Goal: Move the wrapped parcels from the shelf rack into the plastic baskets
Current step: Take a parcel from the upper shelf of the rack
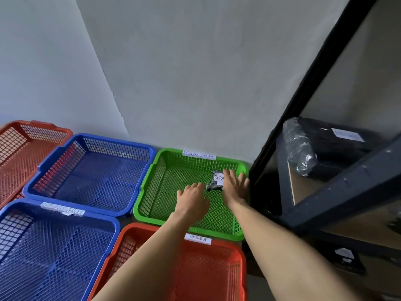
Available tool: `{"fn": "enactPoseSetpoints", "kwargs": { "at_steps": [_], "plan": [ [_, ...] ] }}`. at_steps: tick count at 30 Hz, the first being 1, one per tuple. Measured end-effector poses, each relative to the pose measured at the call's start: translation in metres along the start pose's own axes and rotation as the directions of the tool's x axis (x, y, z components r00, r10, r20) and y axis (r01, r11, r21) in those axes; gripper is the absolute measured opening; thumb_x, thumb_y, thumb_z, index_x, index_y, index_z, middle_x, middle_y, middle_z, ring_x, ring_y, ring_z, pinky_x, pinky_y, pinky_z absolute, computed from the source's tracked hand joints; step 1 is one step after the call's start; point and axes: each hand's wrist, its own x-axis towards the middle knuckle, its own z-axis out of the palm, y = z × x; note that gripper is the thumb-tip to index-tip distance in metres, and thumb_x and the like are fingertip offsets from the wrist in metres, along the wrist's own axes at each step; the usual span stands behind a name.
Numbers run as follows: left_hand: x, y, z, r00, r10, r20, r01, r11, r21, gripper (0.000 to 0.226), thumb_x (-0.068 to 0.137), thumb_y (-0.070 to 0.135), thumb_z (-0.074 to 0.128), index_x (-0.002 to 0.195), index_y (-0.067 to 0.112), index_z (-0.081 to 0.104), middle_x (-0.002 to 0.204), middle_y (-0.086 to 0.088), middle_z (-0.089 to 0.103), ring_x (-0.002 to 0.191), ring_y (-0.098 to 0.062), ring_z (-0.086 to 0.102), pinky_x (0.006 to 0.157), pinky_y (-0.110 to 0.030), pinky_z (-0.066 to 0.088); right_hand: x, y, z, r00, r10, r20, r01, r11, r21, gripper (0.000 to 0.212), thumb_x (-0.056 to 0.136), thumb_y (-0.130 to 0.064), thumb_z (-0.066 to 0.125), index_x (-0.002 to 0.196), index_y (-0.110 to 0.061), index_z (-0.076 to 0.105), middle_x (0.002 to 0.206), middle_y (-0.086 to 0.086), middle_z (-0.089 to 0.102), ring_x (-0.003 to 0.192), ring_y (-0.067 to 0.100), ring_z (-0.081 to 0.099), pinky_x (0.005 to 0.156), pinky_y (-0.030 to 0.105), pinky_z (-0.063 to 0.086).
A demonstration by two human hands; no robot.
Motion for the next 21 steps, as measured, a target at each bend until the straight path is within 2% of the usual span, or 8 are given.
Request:
{"fn": "enactPoseSetpoints", "kwargs": {
  "at_steps": [2,4,9,14,16,19,21],
  "plan": [
    [0.012,0.000,0.006,1.000,-0.011,0.020,0.012,1.000,-0.016,0.041,0.093,0.030,0.053,0.131,0.019,0.047,0.133,0.000,0.053,0.123,-0.022,0.047,0.107,-0.047,0.029,0.008,0.000,0.008,1.000,0.000,-0.017,0.000,1.000,-0.029,0.079,0.080,0.013,0.036,0.151,-0.020,0.022,0.152,0.004,0.028,0.131,0.033,0.026,0.105,0.043,0.025],
    [0.019,0.000,0.011,0.999,-0.015,0.029,0.016,0.999,-0.035,0.041,0.093,0.030,0.054,0.131,0.020,0.047,0.133,0.000,0.053,0.123,-0.021,0.048,0.107,-0.047,0.029,0.012,0.001,0.013,0.999,-0.017,-0.034,0.015,0.997,-0.075,0.075,0.083,0.012,0.048,0.148,-0.016,0.026,0.148,0.006,0.031,0.131,0.033,0.028,0.106,0.044,0.024],
    [0.025,-0.009,0.022,0.996,-0.050,0.068,0.053,0.998,-0.039,0.043,0.093,0.033,0.053,0.133,0.020,0.047,0.133,0.000,0.054,0.120,-0.021,0.051,0.105,-0.047,0.030,0.017,0.000,0.014,1.000,-0.011,-0.022,0.007,0.987,-0.158,0.060,0.093,0.002,0.044,0.149,-0.008,0.023,0.147,0.015,0.033,0.135,0.035,0.028,0.112,0.046,0.020],
    [0.020,-0.014,0.016,0.996,-0.059,0.064,0.061,0.997,-0.043,0.044,0.093,0.034,0.054,0.134,0.021,0.046,0.135,0.000,0.052,0.123,-0.022,0.049,0.106,-0.047,0.029,0.016,-0.003,0.011,0.999,-0.033,-0.010,0.031,0.980,-0.195,0.076,0.086,0.006,0.052,0.151,-0.008,0.016,0.146,0.018,0.032,0.133,0.036,0.027,0.111,0.046,0.021],
    [0.016,-0.015,0.010,0.997,-0.050,0.051,0.052,0.998,-0.040,0.044,0.093,0.034,0.055,0.134,0.021,0.046,0.136,0.001,0.052,0.123,-0.022,0.049,0.106,-0.048,0.030,0.012,-0.004,0.008,0.999,-0.048,0.017,0.051,0.979,-0.196,0.080,0.085,0.009,0.052,0.152,-0.008,0.013,0.151,0.020,0.026,0.139,0.038,0.022,0.114,0.048,0.017],
    [0.006,-0.015,0.001,0.999,-0.029,0.030,0.030,0.999,-0.032,0.044,0.093,0.034,0.054,0.134,0.020,0.046,0.136,0.001,0.052,0.122,-0.022,0.050,0.106,-0.048,0.030,-0.003,-0.009,0.003,0.994,-0.072,0.078,0.081,0.988,-0.131,0.085,0.084,0.018,0.042,0.155,-0.010,0.003,0.161,0.018,0.002,0.148,0.037,-0.003,0.118,0.051,-0.003],
    [-0.004,-0.015,-0.005,1.000,-0.005,0.026,0.005,1.000,-0.014,0.044,0.093,0.034,0.053,0.134,0.020,0.046,0.136,0.001,0.053,0.121,-0.022,0.051,0.104,-0.047,0.030,-0.019,-0.012,0.000,0.993,-0.109,0.053,0.112,0.992,-0.053,0.076,0.090,0.006,0.047,0.154,-0.012,0.011,0.161,0.015,0.007,0.148,0.034,-0.002,0.118,0.051,-0.004]
  ]
}}
